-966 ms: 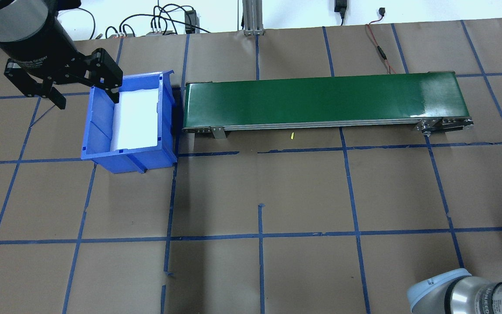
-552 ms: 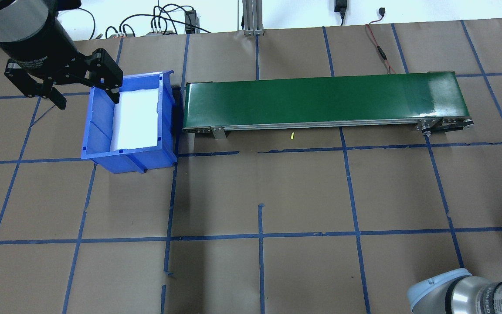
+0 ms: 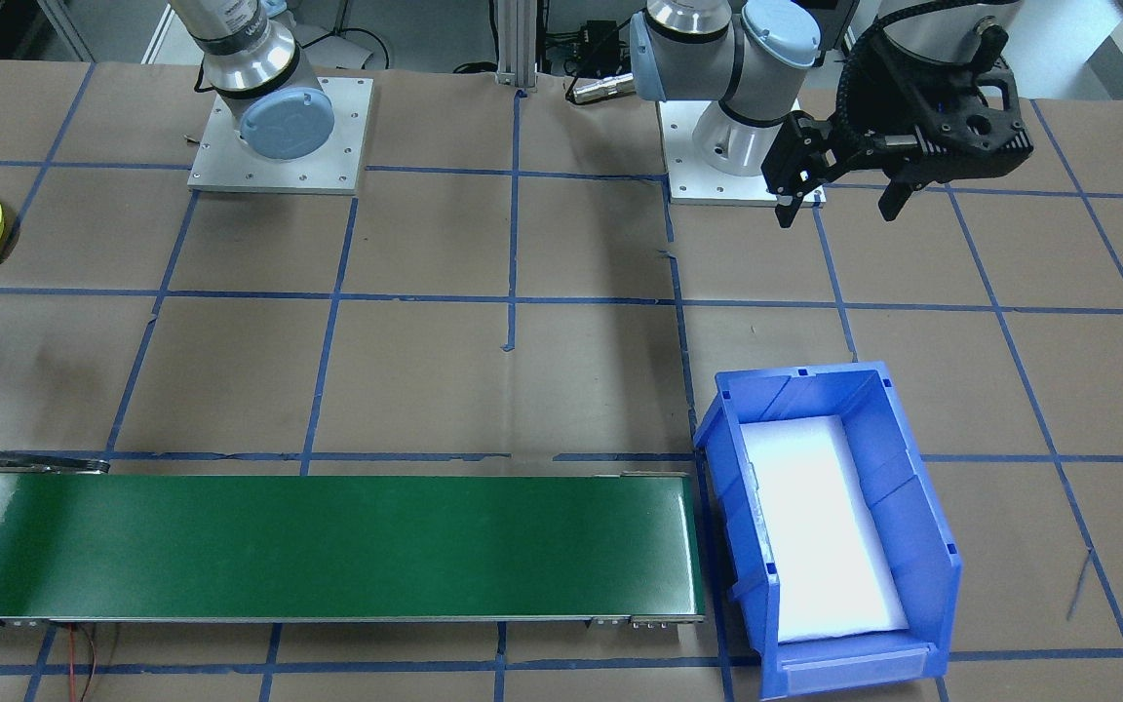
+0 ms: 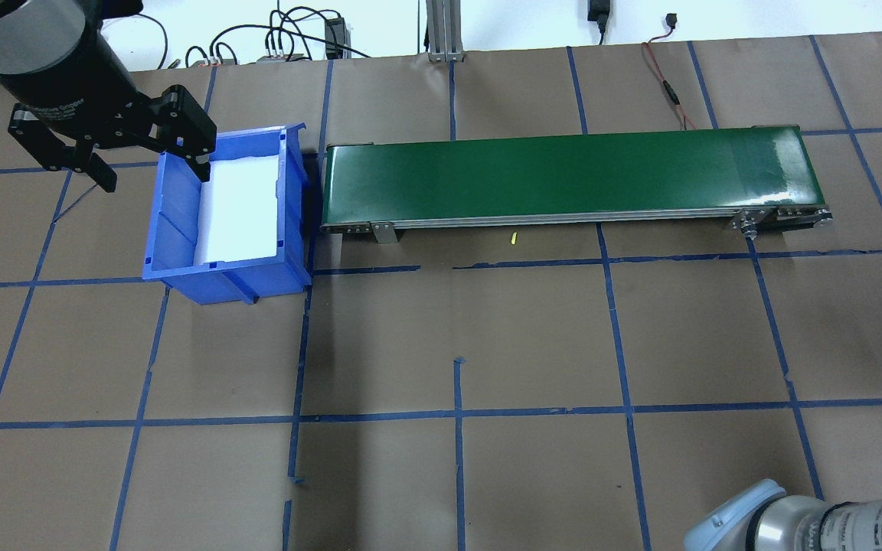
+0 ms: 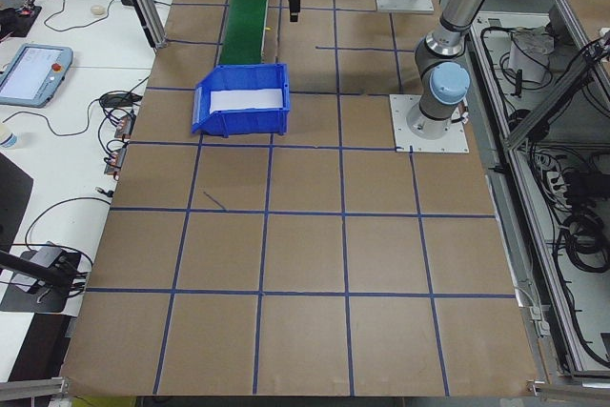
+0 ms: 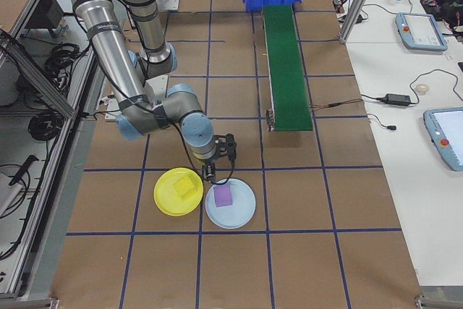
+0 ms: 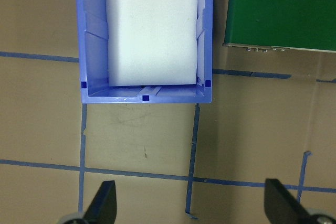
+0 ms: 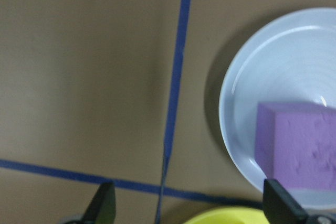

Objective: Move block left to right into plate

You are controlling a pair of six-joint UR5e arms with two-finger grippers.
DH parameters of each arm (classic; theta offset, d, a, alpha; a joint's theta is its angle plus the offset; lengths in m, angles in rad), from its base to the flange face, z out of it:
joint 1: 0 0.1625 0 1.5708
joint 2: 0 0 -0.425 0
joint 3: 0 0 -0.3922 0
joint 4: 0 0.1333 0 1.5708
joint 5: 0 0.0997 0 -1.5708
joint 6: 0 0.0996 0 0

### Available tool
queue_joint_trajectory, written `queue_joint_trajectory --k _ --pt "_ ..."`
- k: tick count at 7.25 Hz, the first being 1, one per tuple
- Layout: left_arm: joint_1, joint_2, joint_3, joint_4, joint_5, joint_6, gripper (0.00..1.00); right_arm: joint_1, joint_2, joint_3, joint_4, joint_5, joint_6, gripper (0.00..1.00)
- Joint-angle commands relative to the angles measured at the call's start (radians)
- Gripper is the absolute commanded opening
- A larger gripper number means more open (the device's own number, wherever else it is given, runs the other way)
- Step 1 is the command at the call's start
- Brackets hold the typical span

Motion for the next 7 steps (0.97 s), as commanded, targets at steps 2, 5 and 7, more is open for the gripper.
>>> queue_joint_trajectory --k 2,5,7 --pt "0.000 0.000 -0.002 0.000 0.000 0.000 1.00 0.377 -0.040 -0.047 0.063 -0.006 0.411 1.00" --pt "0.000 0.000 -0.004 0.000 0.000 0.000 1.00 0.684 -0.125 -0.183 0.285 -0.048 0.872 1.00" --pt "0.000 0.000 -0.004 0.002 0.000 0.000 1.00 0.836 -0.149 -0.231 0.326 -0.049 1.052 1.00"
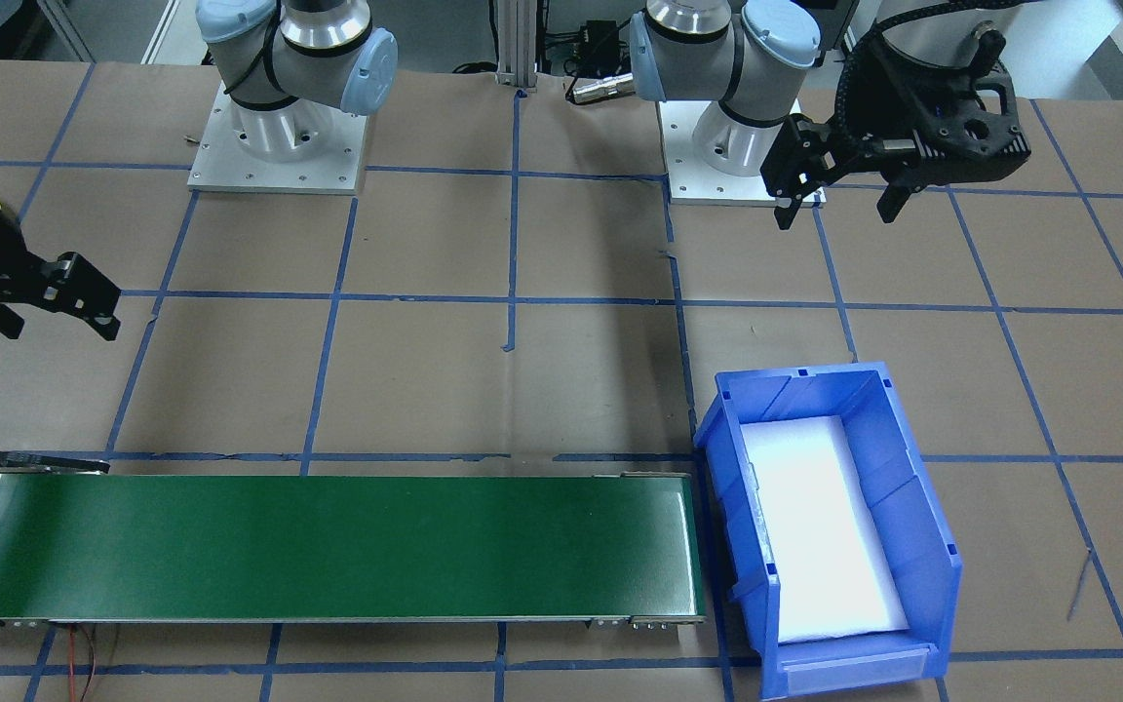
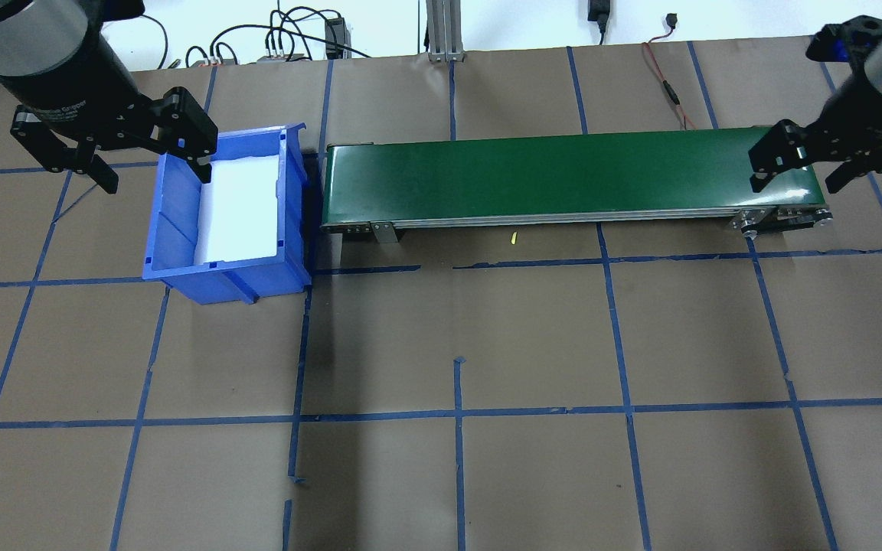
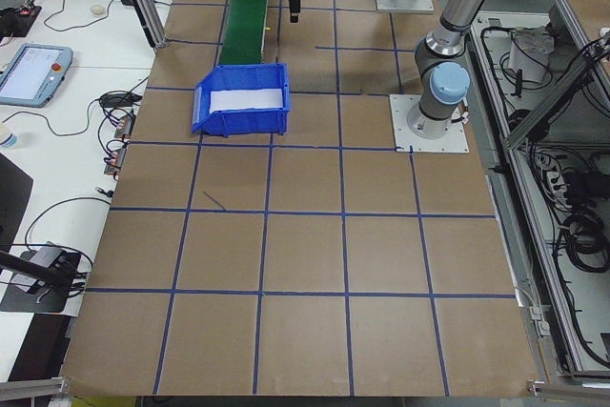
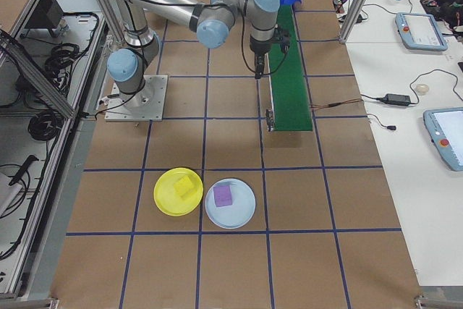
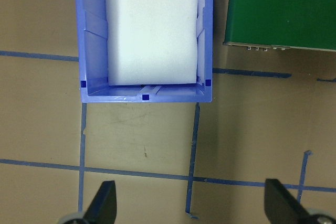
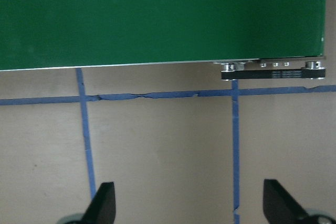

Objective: Move block left to right into plate

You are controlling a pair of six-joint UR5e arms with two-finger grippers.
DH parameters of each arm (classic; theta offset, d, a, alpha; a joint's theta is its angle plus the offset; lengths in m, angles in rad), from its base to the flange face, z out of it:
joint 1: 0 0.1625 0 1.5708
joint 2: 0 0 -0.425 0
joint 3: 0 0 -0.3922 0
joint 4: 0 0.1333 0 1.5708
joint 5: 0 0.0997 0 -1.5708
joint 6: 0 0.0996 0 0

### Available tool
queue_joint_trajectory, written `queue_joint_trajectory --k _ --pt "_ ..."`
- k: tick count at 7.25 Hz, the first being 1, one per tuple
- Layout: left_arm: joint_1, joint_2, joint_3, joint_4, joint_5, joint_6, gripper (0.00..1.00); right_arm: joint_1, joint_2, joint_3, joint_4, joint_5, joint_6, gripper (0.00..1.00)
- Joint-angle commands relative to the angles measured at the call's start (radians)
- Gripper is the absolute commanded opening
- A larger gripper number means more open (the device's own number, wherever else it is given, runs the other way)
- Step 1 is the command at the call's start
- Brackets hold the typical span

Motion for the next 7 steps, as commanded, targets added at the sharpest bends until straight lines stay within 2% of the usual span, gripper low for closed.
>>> queue_joint_trajectory --k 1,3,7 --pt "-0.001 0.000 0.000 0.001 0.000 -0.001 1.00 0.168 -0.038 -0.033 0.041 -0.005 0.208 1.00" --pt "0.000 0.000 0.000 0.001 0.000 -0.001 1.00 0.267 -0.032 -0.031 0.036 -0.002 0.348 1.00" --pt "0.000 0.001 0.003 -0.003 0.002 -0.001 1.00 0.284 -0.043 -0.028 0.044 -0.006 0.393 1.00"
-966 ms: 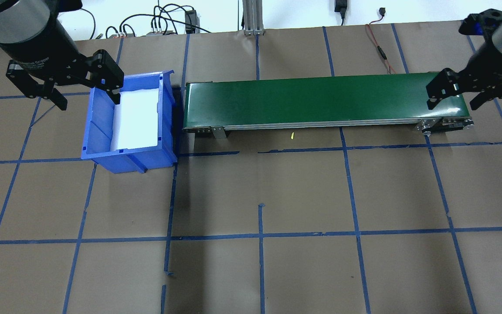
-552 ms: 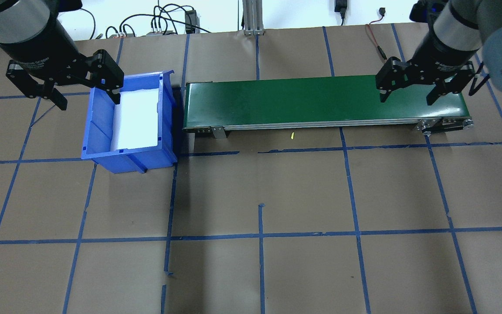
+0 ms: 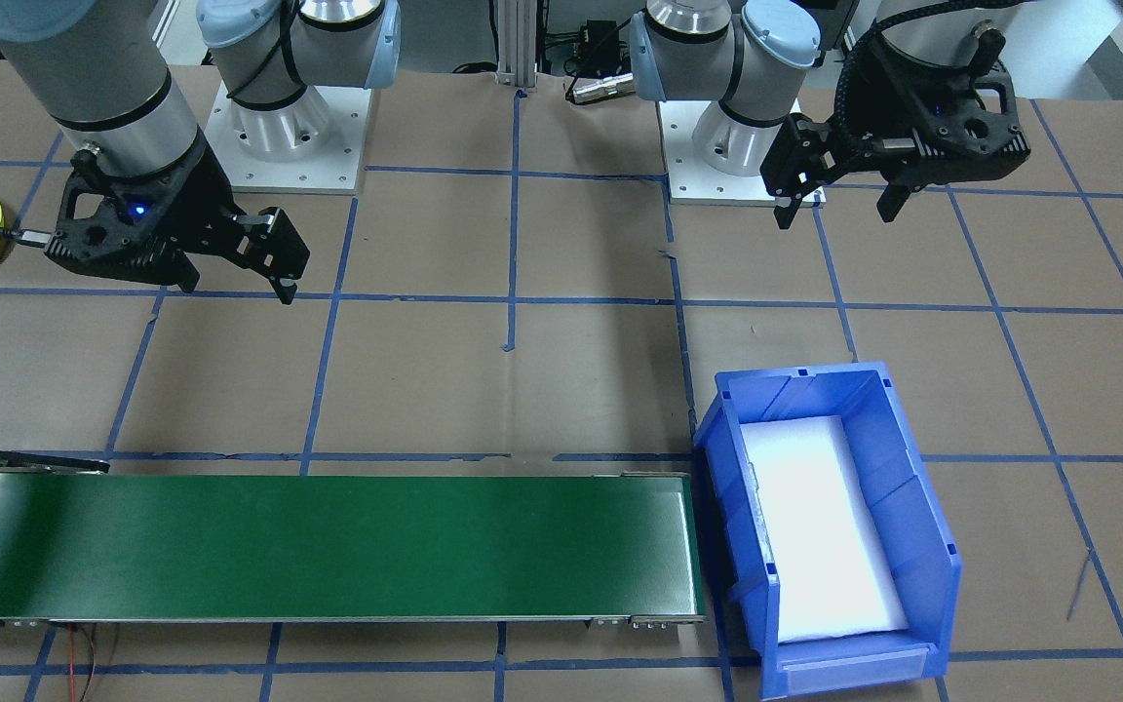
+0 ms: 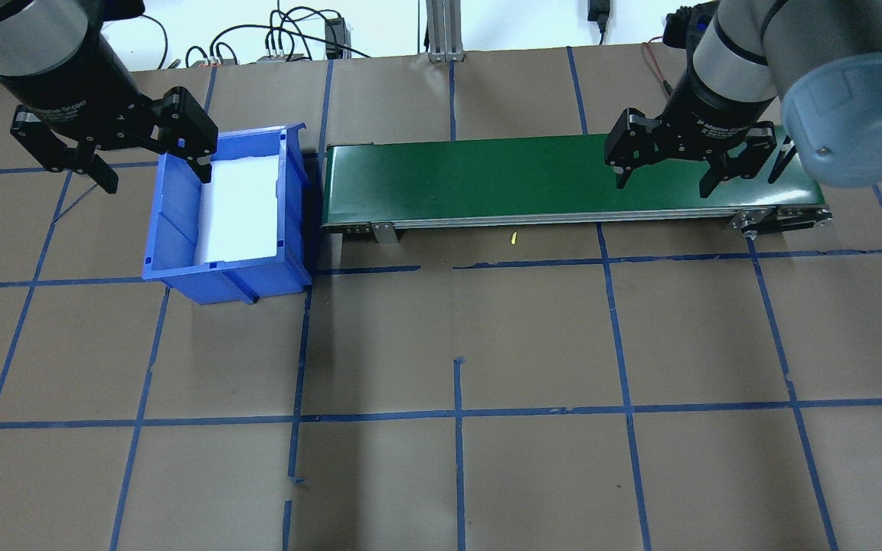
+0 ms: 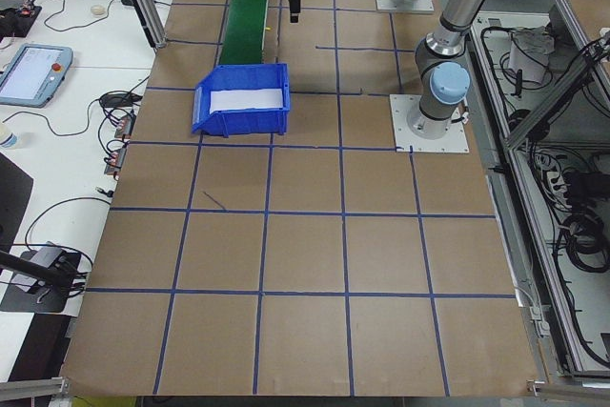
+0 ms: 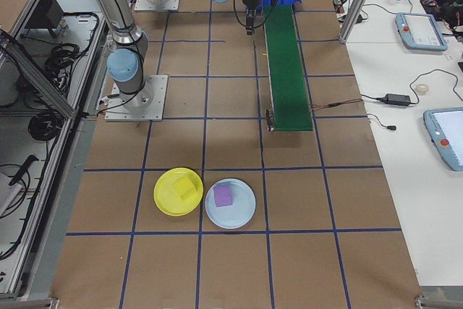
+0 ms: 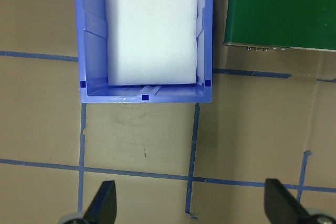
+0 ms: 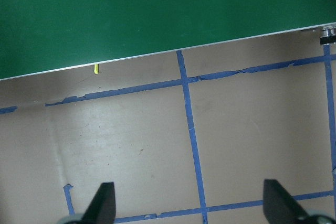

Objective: Move block left to right into plate

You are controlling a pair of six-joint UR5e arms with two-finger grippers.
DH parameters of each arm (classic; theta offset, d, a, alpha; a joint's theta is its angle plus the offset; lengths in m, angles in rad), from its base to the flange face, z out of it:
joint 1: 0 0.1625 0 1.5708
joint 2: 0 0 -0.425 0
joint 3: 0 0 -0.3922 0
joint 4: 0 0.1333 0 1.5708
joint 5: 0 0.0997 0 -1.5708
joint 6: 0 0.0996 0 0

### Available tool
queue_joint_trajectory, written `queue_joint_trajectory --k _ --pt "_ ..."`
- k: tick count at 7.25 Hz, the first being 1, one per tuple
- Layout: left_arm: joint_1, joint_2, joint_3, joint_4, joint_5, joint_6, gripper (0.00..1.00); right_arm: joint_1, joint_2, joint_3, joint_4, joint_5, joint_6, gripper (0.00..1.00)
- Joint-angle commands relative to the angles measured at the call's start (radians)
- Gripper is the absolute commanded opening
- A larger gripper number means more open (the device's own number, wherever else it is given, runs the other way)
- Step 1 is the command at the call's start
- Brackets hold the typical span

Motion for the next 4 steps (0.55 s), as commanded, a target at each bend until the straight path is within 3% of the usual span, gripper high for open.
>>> queue_joint_trajectory --k 1,4 --pt "0.001 0.001 0.003 -0.005 0.002 0.000 1.00 0.005 -0.005 0.000 0.023 -0.004 0.012 1.00" --pt "0.001 0.001 0.000 -0.008 0.004 -0.002 1.00 0.015 -0.015 0.005 0.035 -0.030 0.038 1.00"
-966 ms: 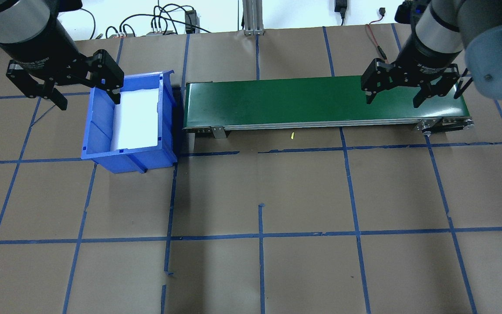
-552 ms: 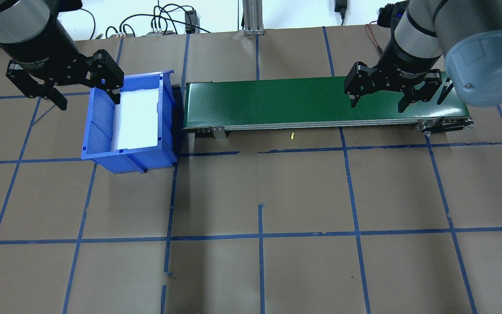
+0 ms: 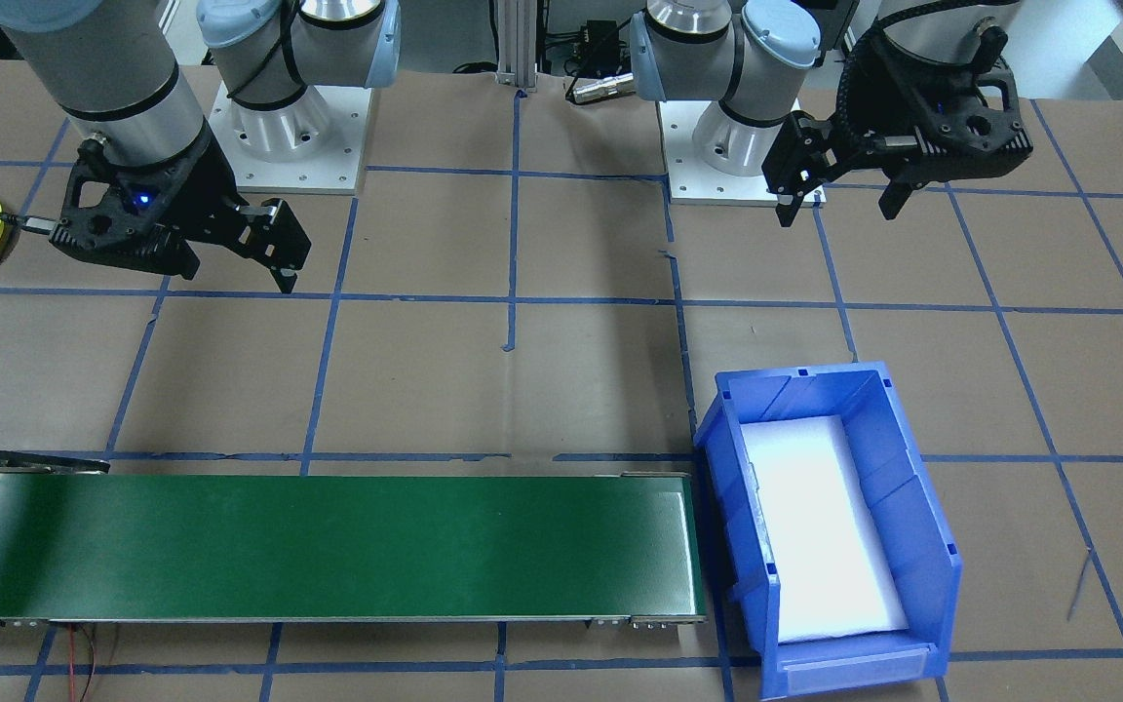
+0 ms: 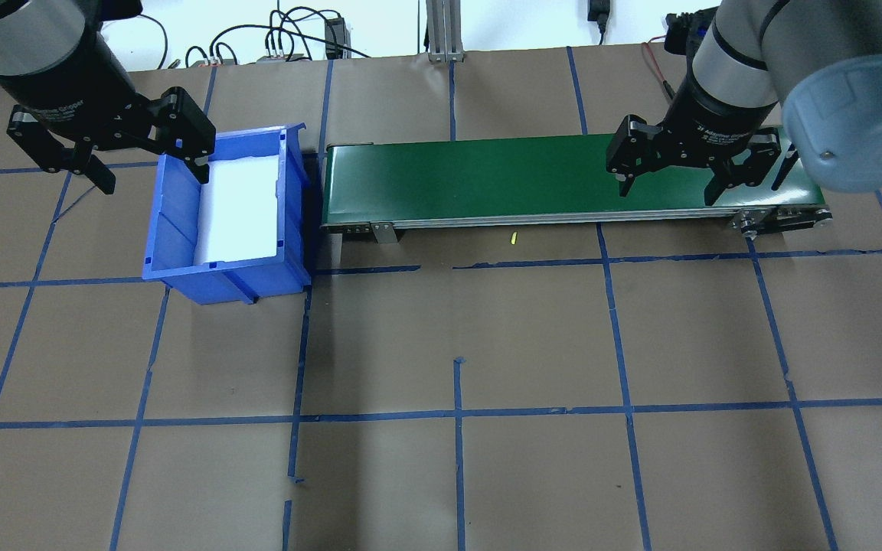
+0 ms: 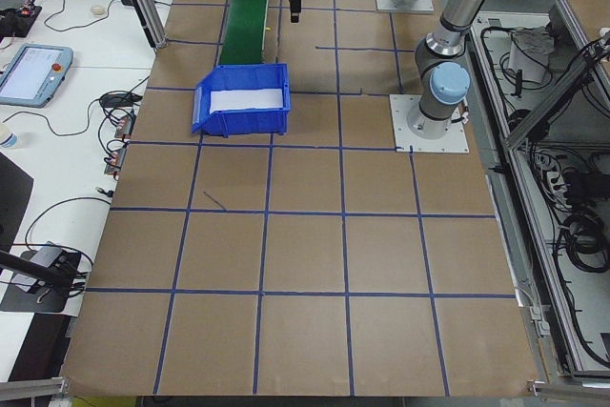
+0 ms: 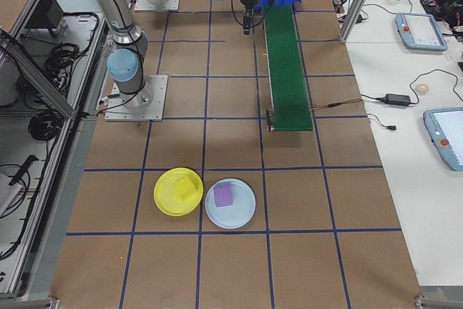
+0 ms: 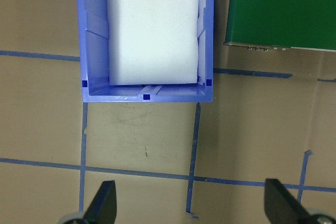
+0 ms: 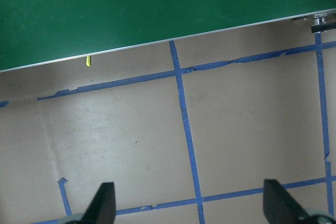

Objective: Move block left to right into plate

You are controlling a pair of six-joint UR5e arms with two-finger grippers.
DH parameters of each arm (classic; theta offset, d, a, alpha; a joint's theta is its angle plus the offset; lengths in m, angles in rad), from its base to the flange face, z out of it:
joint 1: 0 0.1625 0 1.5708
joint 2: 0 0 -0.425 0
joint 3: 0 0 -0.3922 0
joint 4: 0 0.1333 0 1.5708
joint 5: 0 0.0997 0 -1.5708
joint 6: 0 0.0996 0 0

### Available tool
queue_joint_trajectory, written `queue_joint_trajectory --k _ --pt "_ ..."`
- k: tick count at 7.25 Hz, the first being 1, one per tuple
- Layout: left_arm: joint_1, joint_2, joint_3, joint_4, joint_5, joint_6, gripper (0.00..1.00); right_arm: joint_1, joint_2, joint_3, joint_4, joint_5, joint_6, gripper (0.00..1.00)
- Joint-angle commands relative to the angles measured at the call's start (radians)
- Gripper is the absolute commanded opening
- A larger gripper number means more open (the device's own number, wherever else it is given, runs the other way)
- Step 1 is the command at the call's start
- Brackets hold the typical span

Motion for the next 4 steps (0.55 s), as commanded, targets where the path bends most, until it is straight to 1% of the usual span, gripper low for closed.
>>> queue_joint_trajectory --k 1,2,4 --pt "0.000 0.000 0.000 -0.001 0.000 0.000 1.00 0.050 -0.001 0.004 -0.002 -0.010 0.045 1.00" --pt "0.000 0.000 0.000 0.001 0.000 0.000 1.00 0.081 0.004 0.004 -0.010 -0.031 0.067 1.00" --pt "0.000 0.000 0.000 0.001 0.000 0.001 1.00 0.082 0.007 0.003 -0.012 -0.033 0.063 1.00"
